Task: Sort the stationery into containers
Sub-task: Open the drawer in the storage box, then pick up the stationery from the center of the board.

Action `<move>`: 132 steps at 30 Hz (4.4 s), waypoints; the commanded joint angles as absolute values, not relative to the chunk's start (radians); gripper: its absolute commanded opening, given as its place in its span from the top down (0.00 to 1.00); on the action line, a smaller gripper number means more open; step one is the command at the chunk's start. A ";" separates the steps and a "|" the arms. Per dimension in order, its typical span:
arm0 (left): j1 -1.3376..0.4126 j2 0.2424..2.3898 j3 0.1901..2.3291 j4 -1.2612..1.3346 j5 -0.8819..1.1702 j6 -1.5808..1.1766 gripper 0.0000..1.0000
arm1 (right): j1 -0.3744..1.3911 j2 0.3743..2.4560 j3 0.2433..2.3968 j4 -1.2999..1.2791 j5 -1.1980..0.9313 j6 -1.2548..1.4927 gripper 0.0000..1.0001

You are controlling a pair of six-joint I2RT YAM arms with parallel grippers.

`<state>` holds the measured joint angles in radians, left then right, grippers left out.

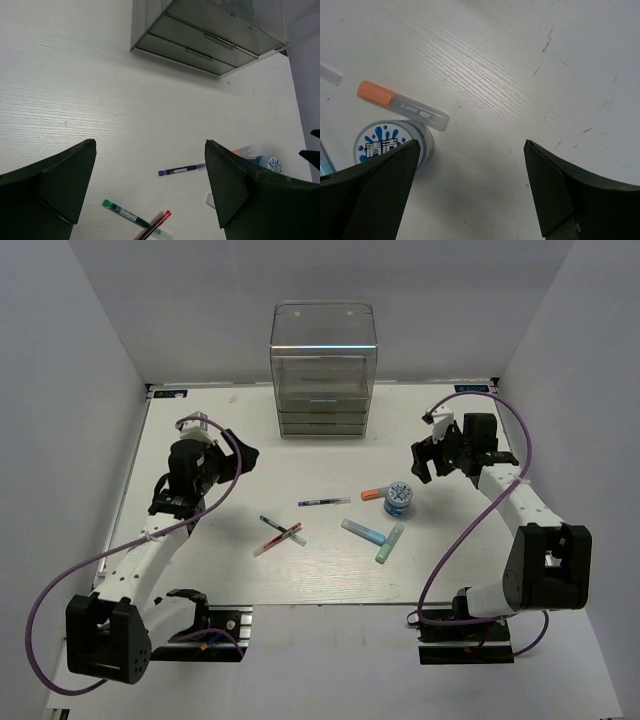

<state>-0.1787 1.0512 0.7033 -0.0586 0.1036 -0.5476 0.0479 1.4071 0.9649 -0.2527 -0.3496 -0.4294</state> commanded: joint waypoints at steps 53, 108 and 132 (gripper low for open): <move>-0.374 2.037 1.333 0.660 0.109 -1.000 0.49 | 0.058 1.448 0.885 -0.204 -0.703 -0.509 0.50; -0.383 2.062 1.371 0.641 0.103 -1.009 0.40 | 0.092 1.388 0.812 -0.259 -0.770 -0.775 0.40; -0.383 2.094 1.374 0.848 0.074 -1.112 0.72 | 0.092 1.385 0.795 -0.253 -0.764 -0.775 0.41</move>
